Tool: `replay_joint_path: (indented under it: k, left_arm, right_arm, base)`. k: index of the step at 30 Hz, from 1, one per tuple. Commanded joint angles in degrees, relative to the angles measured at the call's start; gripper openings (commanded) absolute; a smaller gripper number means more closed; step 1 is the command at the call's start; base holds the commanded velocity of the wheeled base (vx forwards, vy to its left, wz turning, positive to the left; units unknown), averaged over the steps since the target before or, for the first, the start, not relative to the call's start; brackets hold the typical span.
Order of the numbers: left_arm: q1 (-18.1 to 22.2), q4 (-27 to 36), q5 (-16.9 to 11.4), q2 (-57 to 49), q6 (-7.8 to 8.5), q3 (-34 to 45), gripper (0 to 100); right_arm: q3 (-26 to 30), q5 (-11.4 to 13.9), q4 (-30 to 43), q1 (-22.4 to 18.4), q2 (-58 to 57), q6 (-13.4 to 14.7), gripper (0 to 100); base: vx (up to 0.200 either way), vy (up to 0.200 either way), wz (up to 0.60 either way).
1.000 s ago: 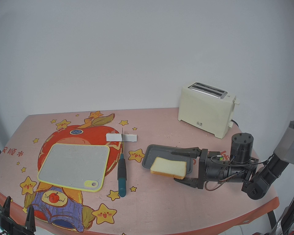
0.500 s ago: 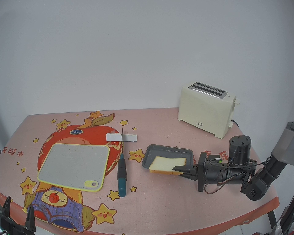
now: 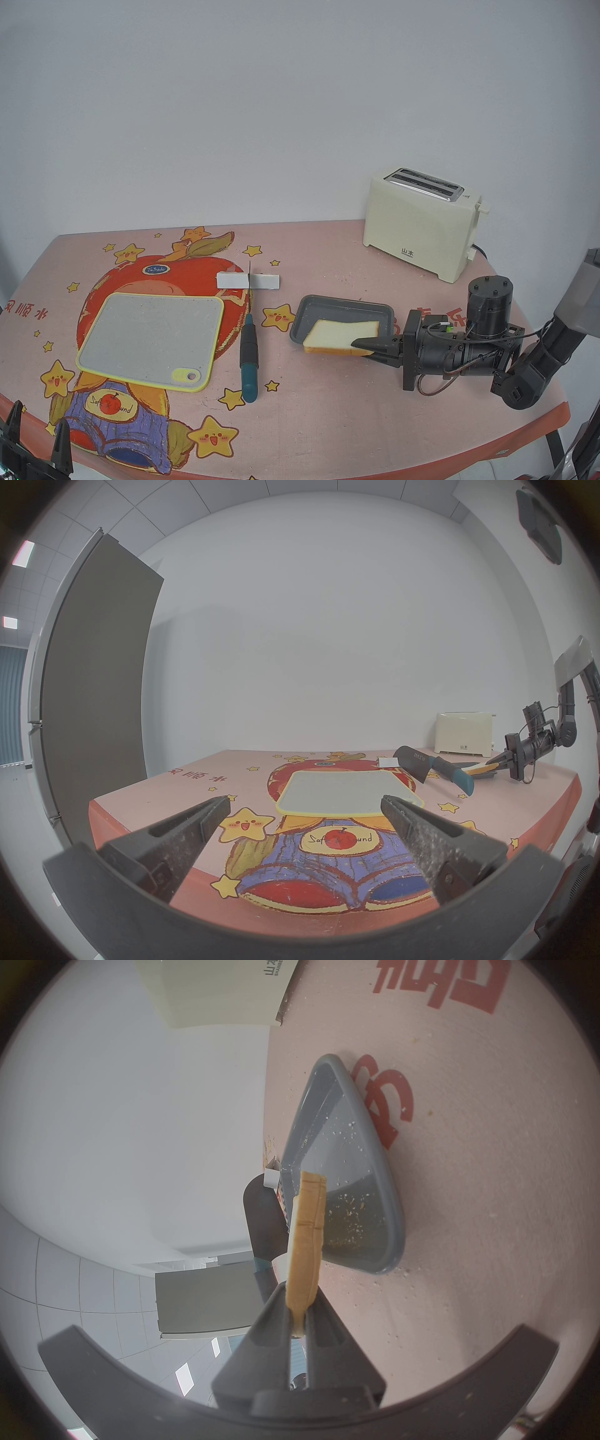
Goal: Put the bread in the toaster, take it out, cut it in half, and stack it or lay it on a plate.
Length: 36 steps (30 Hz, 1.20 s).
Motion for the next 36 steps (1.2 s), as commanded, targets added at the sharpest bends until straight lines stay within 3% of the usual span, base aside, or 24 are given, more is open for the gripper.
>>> replay_joint_path:
  k: [1, 14, 17, 22, 24, 25, 26, 27, 28, 30, 31, 32, 34, 36]
  left_arm:
    - [0.01, -0.03, -0.02, -0.93, -0.01, 1.01, 100]
    - [0.01, -0.03, -0.02, -0.93, -0.01, 1.01, 100]
    - [0.01, -0.03, -0.02, -0.93, -0.01, 1.01, 100]
    - [0.01, -0.03, -0.02, -0.93, -0.01, 1.01, 100]
    - [0.01, -0.03, -0.02, -0.93, -0.01, 1.01, 100]
    - [0.01, -0.03, -0.02, -0.93, -0.01, 1.01, 100]
    - [0.01, -0.03, -0.02, -0.93, -0.01, 1.01, 100]
    - [0.01, -0.03, -0.02, -0.93, -0.01, 1.01, 100]
    - [0.01, -0.03, -0.02, -0.93, -0.01, 1.01, 100]
    - [0.01, -0.03, -0.02, -0.93, -0.01, 1.01, 100]
    - [0.01, -0.03, -0.02, -0.93, -0.01, 1.01, 100]
    - [0.01, -0.03, -0.02, -0.93, -0.01, 1.01, 100]
    - [0.01, -0.03, -0.02, -0.93, -0.01, 1.01, 100]
    - [0.01, -0.03, -0.02, -0.93, -0.01, 1.01, 100]
  right_arm:
    - [-0.35, -0.06, 0.33, 0.11, -3.22, -0.03, 0]
    - [-3.16, -0.15, 2.44, -0.15, -10.34, -0.73, 0]
    - [-3.16, -0.15, 2.44, -0.07, -10.51, -2.84, 0]
    - [-2.54, -1.2, 2.35, 0.11, -11.22, -13.83, 0]
    - [-2.54, -3.14, 2.17, 0.29, -11.22, -17.26, 0]
    - [-2.54, -4.89, 1.91, 0.72, -11.04, -20.77, 0]
    - [-2.54, -4.89, 1.91, 0.72, -11.04, -20.77, 0]
    - [-2.19, -6.65, 1.73, 1.16, -10.69, -26.84, 0]
    - [-2.1, -7.09, 1.65, 1.25, -10.69, -28.42, 0]
    - [-0.08, -9.2, 0.42, 1.25, -9.11, -40.9, 0]
    - [0.18, -9.38, -0.02, 1.25, -8.76, -42.66, 0]
    - [1.15, -9.73, -1.61, 1.16, -8.14, -46.96, 0]
    - [2.73, -9.64, -5.74, 1.16, -7.53, -52.24, 0]
    - [4.4, -9.73, -10.92, 1.16, -7.0, -54.78, 0]
  base:
    - [0.0, 0.0, 0.0]
    - [0.0, 0.0, 0.0]
    - [0.0, 0.0, 0.0]
    - [0.0, 0.0, 0.0]
    - [0.0, 0.0, 0.0]
    - [0.0, 0.0, 0.0]
    - [0.0, 0.0, 0.0]
    - [0.0, 0.0, 0.0]
    - [0.0, 0.0, 0.0]
    - [0.0, 0.0, 0.0]
    - [0.0, 0.0, 0.0]
    - [0.0, 0.0, 0.0]
    - [0.0, 0.0, 0.0]
    - [0.0, 0.0, 0.0]
